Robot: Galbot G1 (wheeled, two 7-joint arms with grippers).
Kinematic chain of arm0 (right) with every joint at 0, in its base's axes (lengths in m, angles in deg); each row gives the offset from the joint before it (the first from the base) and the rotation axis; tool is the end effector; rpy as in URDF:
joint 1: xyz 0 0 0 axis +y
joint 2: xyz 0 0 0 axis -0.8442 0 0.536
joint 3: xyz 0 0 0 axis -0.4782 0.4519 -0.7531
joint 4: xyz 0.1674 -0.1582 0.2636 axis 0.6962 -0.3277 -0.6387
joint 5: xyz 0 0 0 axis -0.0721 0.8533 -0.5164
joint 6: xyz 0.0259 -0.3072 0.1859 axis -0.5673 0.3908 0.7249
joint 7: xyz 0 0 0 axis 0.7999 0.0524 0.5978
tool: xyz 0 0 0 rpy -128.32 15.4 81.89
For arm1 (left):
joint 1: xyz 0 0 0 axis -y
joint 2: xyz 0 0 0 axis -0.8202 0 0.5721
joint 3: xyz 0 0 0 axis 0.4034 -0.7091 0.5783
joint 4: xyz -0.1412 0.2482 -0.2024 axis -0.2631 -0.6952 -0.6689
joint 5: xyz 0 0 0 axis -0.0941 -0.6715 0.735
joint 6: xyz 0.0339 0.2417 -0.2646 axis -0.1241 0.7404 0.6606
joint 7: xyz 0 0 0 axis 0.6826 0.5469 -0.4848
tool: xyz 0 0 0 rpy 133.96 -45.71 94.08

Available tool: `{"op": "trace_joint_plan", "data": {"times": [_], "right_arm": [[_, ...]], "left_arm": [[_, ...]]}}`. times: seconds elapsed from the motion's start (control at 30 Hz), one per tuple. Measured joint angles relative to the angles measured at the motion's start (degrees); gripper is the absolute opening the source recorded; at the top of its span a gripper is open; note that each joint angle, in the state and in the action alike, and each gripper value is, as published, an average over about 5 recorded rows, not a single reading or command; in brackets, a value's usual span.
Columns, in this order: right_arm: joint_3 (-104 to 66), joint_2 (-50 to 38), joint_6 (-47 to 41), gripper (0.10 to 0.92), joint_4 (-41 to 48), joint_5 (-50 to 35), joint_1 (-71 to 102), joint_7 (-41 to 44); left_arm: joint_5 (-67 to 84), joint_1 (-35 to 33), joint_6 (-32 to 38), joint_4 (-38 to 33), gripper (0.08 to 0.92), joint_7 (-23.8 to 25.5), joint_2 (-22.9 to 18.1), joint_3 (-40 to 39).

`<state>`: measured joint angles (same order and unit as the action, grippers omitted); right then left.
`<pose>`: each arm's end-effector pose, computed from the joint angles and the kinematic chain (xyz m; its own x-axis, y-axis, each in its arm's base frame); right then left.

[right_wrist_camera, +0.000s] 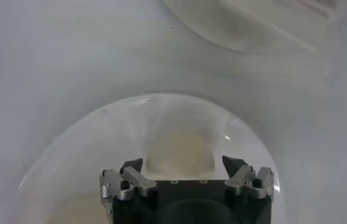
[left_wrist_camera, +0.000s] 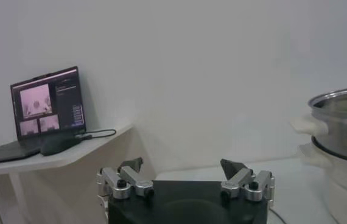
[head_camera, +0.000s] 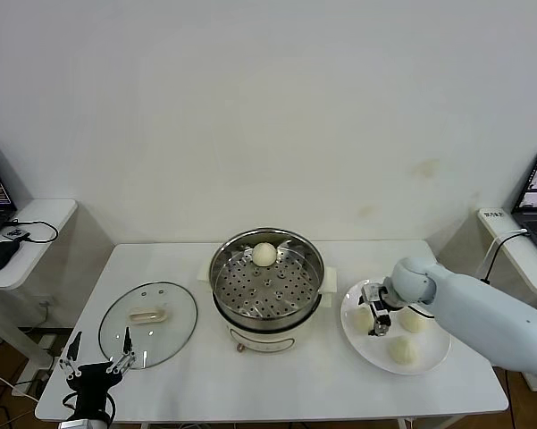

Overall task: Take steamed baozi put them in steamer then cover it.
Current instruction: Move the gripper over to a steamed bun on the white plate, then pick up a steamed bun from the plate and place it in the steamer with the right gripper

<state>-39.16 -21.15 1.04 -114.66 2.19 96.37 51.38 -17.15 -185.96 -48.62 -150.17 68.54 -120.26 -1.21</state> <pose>0.4813 -0.0878 -0.2498 -0.2153 -0.1219 0.9689 -0.9616 -0.1464 -0.2321 0.1330 0.0872 -0.3184 -0.9666 -0.2495 0.0593 -0.2312 0.9479 0.2190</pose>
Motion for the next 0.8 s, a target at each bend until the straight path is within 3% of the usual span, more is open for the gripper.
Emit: {"op": "trace_joint_plan", "data": {"times": [0.23, 0.8], "right_arm": [[-0.4, -0.5, 0.0, 0.599, -0.2, 0.1, -0.2, 0.7], [4.2, -8.1, -2.1, 0.601, -8.1, -8.0, -12.9, 3.4]], "left_arm": [[0.1, -0.1, 0.0, 0.0, 0.823, -0.1, -0.1, 0.0], [0.4, 0.0, -0.1, -0.7, 0.823, 0.0, 0.0, -0.4]]}}
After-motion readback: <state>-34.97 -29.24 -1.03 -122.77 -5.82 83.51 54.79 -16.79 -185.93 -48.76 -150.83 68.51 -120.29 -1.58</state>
